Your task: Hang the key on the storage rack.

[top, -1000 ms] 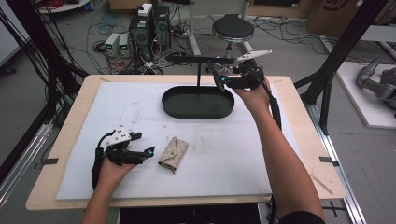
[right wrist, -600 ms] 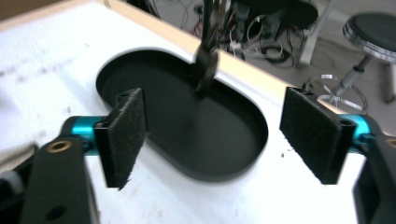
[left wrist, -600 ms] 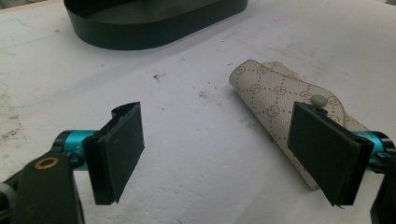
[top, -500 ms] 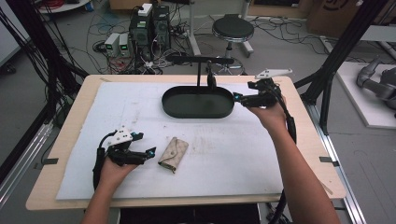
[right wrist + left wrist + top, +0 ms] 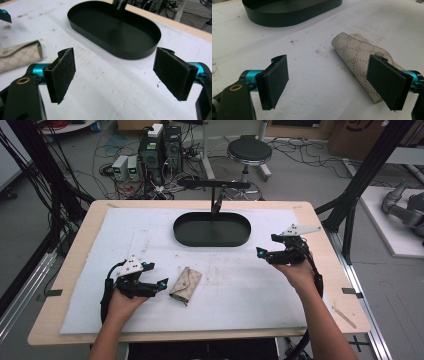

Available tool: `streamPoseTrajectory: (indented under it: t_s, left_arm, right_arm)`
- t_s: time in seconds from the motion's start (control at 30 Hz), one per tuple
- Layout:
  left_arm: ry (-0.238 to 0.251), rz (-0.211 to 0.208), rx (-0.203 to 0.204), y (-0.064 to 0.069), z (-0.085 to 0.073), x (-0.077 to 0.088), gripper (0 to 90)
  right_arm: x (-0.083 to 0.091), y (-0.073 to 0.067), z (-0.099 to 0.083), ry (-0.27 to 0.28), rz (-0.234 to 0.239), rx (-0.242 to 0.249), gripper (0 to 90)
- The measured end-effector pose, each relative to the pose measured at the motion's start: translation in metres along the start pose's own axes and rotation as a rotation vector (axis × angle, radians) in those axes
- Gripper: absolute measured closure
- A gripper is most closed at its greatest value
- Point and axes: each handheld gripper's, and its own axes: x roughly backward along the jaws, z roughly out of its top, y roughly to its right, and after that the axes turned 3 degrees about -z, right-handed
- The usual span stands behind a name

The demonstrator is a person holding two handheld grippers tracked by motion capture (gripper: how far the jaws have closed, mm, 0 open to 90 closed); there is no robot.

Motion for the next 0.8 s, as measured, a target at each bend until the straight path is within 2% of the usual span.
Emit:
streamPoseTrajectory:
  t_s: [0.23,0.3,0.43,0.53,0.8]
  left_arm:
    - [0.002,0.004,0.003,-0.001,0.0,0.002,17.6]
    - [0.002,0.005,0.002,-0.001,0.0,0.002,17.6]
    - [0.003,0.002,0.002,-0.002,0.0,0.003,17.6]
    - [0.01,-0.002,0.002,-0.002,0.0,0.004,17.5]
    - [0.011,-0.001,0.005,-0.001,0.001,0.005,17.5]
  right_arm:
    - [0.002,-0.01,-0.033,0.022,-0.015,-0.007,18.2]
    - [0.002,-0.015,-0.046,0.054,-0.026,-0.015,18.2]
    - [-0.001,-0.017,-0.057,0.056,-0.025,-0.033,18.2]
    - [-0.003,-0.018,-0.062,0.037,-0.026,-0.034,18.2]
    - [-0.005,-0.018,-0.062,0.032,-0.041,-0.028,18.2]
